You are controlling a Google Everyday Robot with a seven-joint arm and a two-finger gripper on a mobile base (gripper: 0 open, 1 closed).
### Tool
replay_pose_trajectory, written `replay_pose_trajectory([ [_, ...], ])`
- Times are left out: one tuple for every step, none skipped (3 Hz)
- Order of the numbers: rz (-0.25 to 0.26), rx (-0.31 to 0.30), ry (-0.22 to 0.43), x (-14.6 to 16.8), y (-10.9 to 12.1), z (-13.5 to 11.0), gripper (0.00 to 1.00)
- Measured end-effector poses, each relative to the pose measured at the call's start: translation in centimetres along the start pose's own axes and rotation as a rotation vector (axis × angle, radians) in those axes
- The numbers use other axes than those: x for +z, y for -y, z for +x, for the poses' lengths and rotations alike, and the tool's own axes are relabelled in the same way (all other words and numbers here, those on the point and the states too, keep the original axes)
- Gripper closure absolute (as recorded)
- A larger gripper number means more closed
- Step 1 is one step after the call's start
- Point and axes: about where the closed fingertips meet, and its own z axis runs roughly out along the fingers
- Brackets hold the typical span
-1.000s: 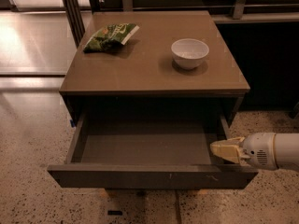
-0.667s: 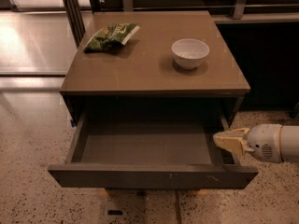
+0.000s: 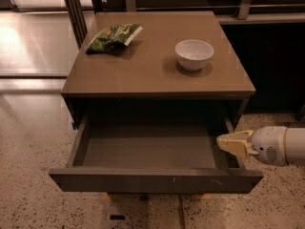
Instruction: Open top drawer
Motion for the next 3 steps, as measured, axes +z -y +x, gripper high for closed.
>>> replay_pose_trajectory([
  [0.0,0.0,0.0,0.0,0.0,0.0,0.36],
  [0.0,0.0,0.0,0.0,0.0,0.0,0.13],
  [0.0,0.0,0.0,0.01,-0.01,-0.01,0.0],
])
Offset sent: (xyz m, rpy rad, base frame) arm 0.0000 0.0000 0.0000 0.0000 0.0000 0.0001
